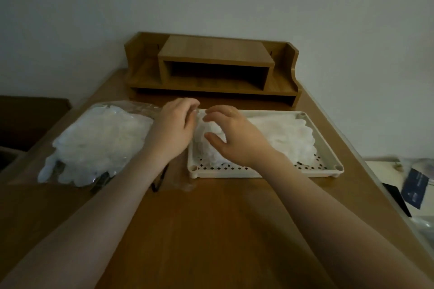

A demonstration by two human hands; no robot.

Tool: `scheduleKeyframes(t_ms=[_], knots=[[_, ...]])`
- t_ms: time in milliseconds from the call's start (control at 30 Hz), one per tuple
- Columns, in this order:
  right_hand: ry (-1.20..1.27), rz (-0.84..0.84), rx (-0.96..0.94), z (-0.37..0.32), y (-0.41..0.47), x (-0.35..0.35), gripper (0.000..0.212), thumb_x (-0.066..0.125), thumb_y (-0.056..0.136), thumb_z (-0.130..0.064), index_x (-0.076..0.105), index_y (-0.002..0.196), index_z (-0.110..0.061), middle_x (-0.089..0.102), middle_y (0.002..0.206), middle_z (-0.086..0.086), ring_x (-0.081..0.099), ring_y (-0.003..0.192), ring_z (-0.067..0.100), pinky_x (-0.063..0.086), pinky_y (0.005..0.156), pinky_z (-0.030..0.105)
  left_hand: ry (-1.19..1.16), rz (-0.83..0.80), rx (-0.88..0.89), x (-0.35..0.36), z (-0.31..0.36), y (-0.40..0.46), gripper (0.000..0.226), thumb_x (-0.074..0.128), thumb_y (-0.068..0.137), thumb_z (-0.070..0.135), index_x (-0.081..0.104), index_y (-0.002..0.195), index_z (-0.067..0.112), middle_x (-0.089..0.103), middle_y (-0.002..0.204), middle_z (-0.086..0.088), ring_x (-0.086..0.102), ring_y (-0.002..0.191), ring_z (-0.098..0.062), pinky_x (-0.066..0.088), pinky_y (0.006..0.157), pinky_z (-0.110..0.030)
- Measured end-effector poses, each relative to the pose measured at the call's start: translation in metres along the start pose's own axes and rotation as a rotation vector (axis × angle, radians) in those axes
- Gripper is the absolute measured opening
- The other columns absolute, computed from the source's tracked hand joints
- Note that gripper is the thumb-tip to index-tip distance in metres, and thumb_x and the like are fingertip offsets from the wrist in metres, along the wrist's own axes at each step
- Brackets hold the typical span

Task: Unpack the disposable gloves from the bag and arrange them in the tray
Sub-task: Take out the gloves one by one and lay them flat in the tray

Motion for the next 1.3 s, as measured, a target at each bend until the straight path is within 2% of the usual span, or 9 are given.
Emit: scheduleKeyframes(t_ms=[100,267,467,633,800,933,1000,1133,1300], knots=[[-0.002,-0.132,-0.072,-0.034,0.030,0.036,0.023,0.046,0.097,-0.012,0.065,0.107,-0.004,0.061,0.112,0.012,0.057,0.102,0.025,0.047,0.087,0.034,-0.041,0.061,-0.122,-0.023,-0.038,-0.003,0.039,0.041,0.099,0.016,0.041,0.138,0.015,0.055,0.126,-0.001,0.054,0.109,-0.016,0.040,0.087,-0.024],[-0.053,-0.399,0.048,-0.049,0.065,0.098,0.026,0.040,0.098,-0.006,0.057,0.116,0.000,0.061,0.112,0.015,0.059,0.099,0.028,0.042,0.077,0.028,-0.020,0.049,-0.209,-0.035,-0.081,-0.005,0.042,0.042,0.099,0.015,0.038,0.140,0.014,0.049,0.136,-0.002,0.047,0.122,-0.017,0.034,0.092,-0.022],[0.142,-0.414,0.176,-0.050,0.094,0.132,0.029,0.043,0.098,-0.011,0.057,0.123,-0.004,0.062,0.118,0.012,0.058,0.104,0.025,0.046,0.092,0.033,-0.156,0.126,-0.336,-0.052,-0.116,-0.009,0.043,0.036,0.100,0.010,0.034,0.142,0.016,0.051,0.133,0.001,0.051,0.116,-0.015,0.036,0.084,-0.019],[0.148,-0.410,0.238,-0.048,0.096,0.143,0.023,0.052,0.096,-0.020,0.060,0.110,-0.004,0.065,0.100,0.011,0.061,0.090,0.025,0.051,0.082,0.036,-0.271,0.128,-0.383,-0.045,-0.124,-0.010,0.043,0.036,0.100,0.009,0.034,0.142,0.017,0.050,0.135,0.003,0.047,0.122,-0.011,0.032,0.089,-0.013],[0.265,-0.329,0.318,-0.042,0.089,0.127,0.016,0.055,0.093,-0.017,0.066,0.100,-0.007,0.067,0.097,0.007,0.062,0.090,0.020,0.050,0.083,0.032,-0.250,0.054,-0.321,-0.037,-0.122,-0.011,0.035,0.037,0.101,0.018,0.047,0.135,0.015,0.049,0.137,0.001,0.045,0.123,-0.009,0.030,0.092,-0.013],[0.500,-0.182,0.380,-0.042,0.074,0.092,0.025,0.055,0.093,-0.014,0.057,0.068,-0.015,0.053,0.065,-0.002,0.047,0.057,0.010,0.040,0.057,0.021,-0.203,0.011,-0.256,-0.034,-0.122,-0.011,0.032,0.037,0.101,0.025,0.058,0.122,0.012,0.054,0.128,-0.001,0.046,0.110,-0.005,0.032,0.090,-0.016],[0.636,-0.107,0.435,-0.038,0.067,0.074,0.025,0.057,0.093,-0.016,0.059,0.068,-0.015,0.057,0.069,-0.001,0.051,0.063,0.012,0.043,0.061,0.022,-0.170,0.005,-0.222,-0.031,-0.119,-0.011,0.034,0.036,0.101,0.026,0.059,0.120,0.010,0.056,0.124,-0.003,0.049,0.110,-0.010,0.037,0.097,-0.024],[1.151,0.117,0.491,-0.021,0.057,0.045,0.023,0.051,0.094,-0.011,0.063,0.074,-0.011,0.064,0.079,0.004,0.059,0.083,0.021,0.048,0.084,0.035,-0.107,-0.022,-0.185,-0.024,-0.116,-0.012,0.040,0.032,0.102,0.027,0.057,0.125,0.006,0.056,0.126,-0.008,0.052,0.116,-0.020,0.037,0.105,-0.043],[1.768,0.374,0.523,0.000,0.041,0.020,0.032,0.037,0.101,-0.022,0.051,0.075,-0.009,0.059,0.070,0.007,0.062,0.069,0.023,0.051,0.079,0.037,-0.071,-0.046,-0.185,-0.017,-0.113,-0.015,0.047,0.027,0.101,0.035,0.058,0.123,0.007,0.056,0.127,-0.008,0.050,0.118,-0.024,0.033,0.106,-0.049]])
Point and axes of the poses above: each hand's wrist, its own y-axis towards the middle knuckle, its own x-axis out of the palm, z = x × y, the point moved 6 cm from there along y, towards the middle knuckle
